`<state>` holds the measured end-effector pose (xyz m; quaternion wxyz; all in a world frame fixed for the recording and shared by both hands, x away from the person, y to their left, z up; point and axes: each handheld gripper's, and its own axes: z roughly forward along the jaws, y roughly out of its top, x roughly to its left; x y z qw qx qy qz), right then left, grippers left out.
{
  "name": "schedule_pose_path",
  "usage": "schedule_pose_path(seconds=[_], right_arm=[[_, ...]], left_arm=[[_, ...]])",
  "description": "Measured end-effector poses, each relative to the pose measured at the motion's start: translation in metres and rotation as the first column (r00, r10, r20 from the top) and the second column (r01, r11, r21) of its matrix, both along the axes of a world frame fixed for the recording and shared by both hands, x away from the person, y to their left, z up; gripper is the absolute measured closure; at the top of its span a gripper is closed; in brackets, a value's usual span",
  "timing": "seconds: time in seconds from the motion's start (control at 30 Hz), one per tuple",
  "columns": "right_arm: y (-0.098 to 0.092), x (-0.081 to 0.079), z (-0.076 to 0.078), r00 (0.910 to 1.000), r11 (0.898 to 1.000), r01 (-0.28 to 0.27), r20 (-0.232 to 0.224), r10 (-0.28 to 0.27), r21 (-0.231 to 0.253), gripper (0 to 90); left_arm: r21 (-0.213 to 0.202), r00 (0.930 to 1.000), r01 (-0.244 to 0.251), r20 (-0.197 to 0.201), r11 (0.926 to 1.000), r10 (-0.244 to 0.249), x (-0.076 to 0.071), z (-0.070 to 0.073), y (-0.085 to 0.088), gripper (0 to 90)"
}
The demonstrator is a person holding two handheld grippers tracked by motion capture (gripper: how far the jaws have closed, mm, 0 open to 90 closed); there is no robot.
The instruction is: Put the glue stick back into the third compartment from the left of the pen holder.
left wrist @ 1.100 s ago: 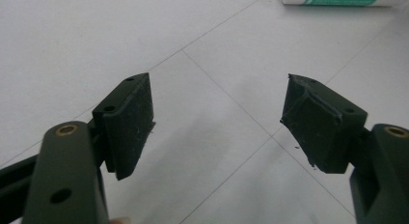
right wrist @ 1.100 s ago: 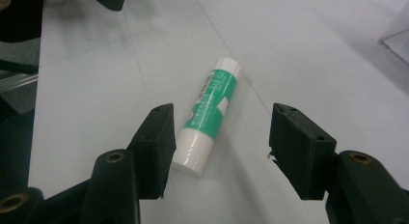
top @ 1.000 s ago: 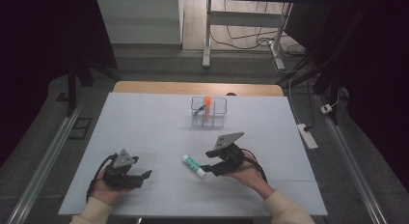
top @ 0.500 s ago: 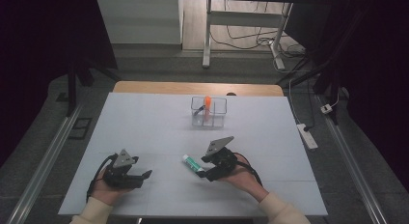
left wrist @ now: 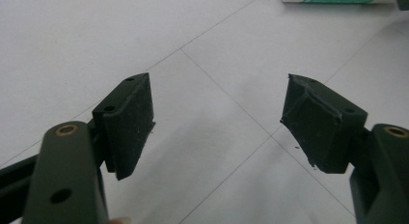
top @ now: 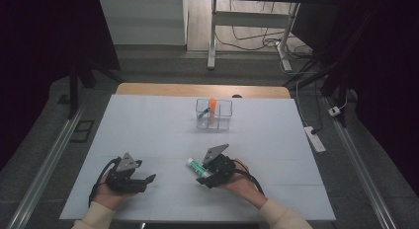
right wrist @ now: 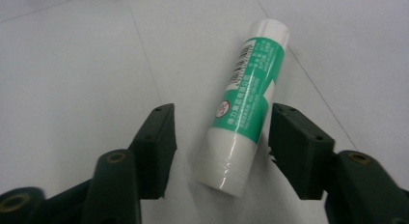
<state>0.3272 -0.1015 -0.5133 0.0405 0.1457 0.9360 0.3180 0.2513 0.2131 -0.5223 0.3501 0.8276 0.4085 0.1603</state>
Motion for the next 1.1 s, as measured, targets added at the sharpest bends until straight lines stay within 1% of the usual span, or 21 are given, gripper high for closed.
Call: schedule_pose_path(seconds=[0.07,0.17,0.23,0.33,0.37,0.43,0.57,0.67,0.87,0.9,1.07,1.1], right_arm=[[0.001,0.000,0.000,0.9999,1.000,0.002,0.015,-0.002,-0.014,50.3],[0.004,-0.002,-0.001,0.9992,0.999,0.026,0.031,-0.024,-0.037,55.2],[0.005,-0.002,-0.003,0.9993,0.999,0.032,0.022,-0.031,-0.044,56.0],[0.006,-0.002,-0.004,0.9995,0.997,0.033,0.006,-0.032,-0.064,63.1],[0.006,-0.002,-0.004,0.9995,0.997,0.030,0.012,-0.030,-0.065,63.9],[0.006,-0.002,-0.004,0.9992,0.997,0.040,0.009,-0.039,-0.065,64.4],[0.006,-0.002,-0.003,0.9992,0.997,0.037,0.020,-0.036,-0.070,64.6],[0.004,0.000,-0.001,0.9991,0.998,0.042,-0.002,-0.043,-0.049,64.6],[-0.001,0.002,0.005,0.9992,0.999,0.040,-0.006,-0.040,-0.001,64.7],[-0.001,0.002,0.007,0.9993,0.999,0.036,-0.006,-0.036,0.000,64.7],[-0.004,0.002,0.016,0.9995,0.999,0.028,-0.015,-0.027,0.038,64.7],[-0.005,0.001,0.017,0.9992,0.998,0.033,-0.022,-0.032,0.044,64.8]], left_arm=[[0.003,1.0000,0.002,-0.001,1.0000,-0.002,0.000,0.000,0.000,26.4],[0.003,1.0000,0.003,-0.001,1.0000,-0.003,0.000,0.000,-0.001,26.4],[0.002,1.0000,0.002,0.000,1.0000,-0.002,0.000,0.000,0.000,26.4],[0.002,1.0000,0.002,0.000,1.0000,-0.002,0.000,0.000,0.000,26.5],[0.002,1.0000,0.002,0.000,1.0000,-0.002,0.000,0.000,0.000,26.5],[0.003,1.0000,0.003,0.001,1.0000,-0.003,0.000,0.000,0.000,26.5],[0.000,1.0000,0.002,0.005,1.0000,-0.002,-0.001,0.001,0.000,26.6],[-0.001,1.0000,0.004,0.009,1.0000,-0.004,-0.001,0.001,-0.001,26.6],[0.004,0.9998,0.011,0.015,0.9999,-0.011,-0.002,0.002,-0.003,26.6],[0.003,0.9998,0.011,0.015,0.9999,-0.011,-0.002,0.002,-0.002,26.6],[0.003,0.9998,0.010,0.016,0.9999,-0.010,-0.002,0.002,-0.002,26.6],[0.002,0.9998,0.011,0.017,0.9999,-0.011,-0.002,0.002,-0.002,26.6]])
